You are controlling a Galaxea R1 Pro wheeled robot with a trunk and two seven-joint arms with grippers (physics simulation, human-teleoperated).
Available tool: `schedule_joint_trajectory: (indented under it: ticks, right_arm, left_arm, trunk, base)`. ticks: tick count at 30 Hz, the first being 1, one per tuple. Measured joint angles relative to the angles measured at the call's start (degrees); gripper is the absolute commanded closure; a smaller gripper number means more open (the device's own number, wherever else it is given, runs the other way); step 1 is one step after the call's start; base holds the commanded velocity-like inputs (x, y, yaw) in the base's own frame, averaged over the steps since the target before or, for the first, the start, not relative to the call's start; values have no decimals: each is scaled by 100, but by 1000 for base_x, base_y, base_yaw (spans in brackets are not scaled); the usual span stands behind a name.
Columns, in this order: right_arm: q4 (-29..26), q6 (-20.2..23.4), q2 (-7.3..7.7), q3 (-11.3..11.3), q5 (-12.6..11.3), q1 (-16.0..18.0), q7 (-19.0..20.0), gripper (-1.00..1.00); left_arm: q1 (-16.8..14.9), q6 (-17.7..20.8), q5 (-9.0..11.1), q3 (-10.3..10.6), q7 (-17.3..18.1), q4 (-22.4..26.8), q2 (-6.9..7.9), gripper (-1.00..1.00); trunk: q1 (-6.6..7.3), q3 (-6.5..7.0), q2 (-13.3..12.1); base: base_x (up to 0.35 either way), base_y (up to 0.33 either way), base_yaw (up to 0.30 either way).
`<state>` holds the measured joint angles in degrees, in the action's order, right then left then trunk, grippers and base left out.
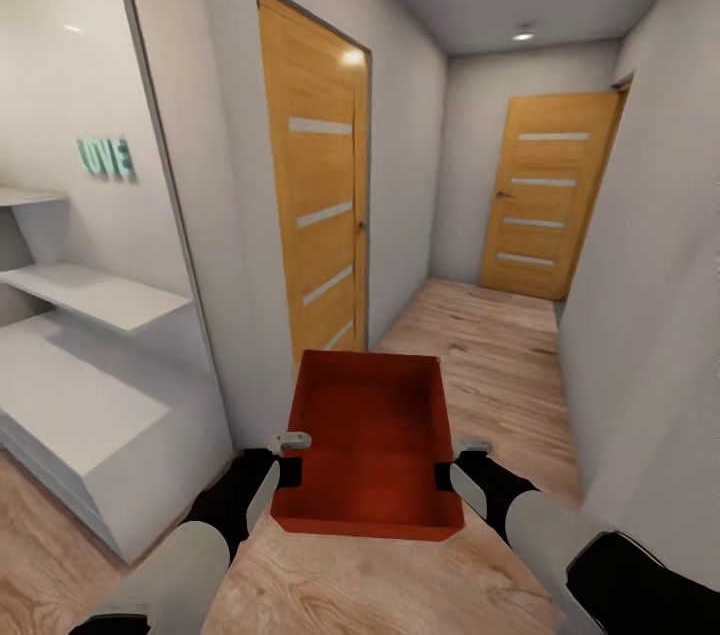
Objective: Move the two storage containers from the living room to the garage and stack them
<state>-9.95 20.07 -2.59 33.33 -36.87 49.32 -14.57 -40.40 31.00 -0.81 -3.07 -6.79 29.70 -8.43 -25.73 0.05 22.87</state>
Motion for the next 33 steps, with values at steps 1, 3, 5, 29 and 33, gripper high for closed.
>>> schedule_joint_trajectory:
  ticks: [1, 3, 5, 29, 33]
  right_arm:
    - [0, 0, 0, 4, -5, 0, -1, 100]
    - [1, 0, 0, 0, 1, 0, 1, 100]
    - [1, 0, 0, 4, -5, 0, 0, 100]
    - [1, 0, -1, 5, -6, 0, -2, 100]
    - [3, -1, -1, 0, 1, 1, 3, 100]
  left_arm:
    - [0, 0, 0, -1, 0, -1, 0, 100]
    - [0, 0, -1, -2, 0, -1, -1, 100]
    - [0, 0, -1, -3, 0, -2, -1, 100]
    - [0, 0, 2, 0, 0, -2, 1, 100]
    - [1, 2, 0, -1, 0, 1, 1, 100]
  trunk:
    - [0, 0, 0]
    - [0, 0, 0]
    - [0, 0, 0]
    - [0, 0, 0]
    - [0, 0, 0]
  base:
    - [322, 0, -242]
    - [322, 0, -242]
    - [322, 0, -242]
    - [322, 0, -238]
    - [322, 0, -44]
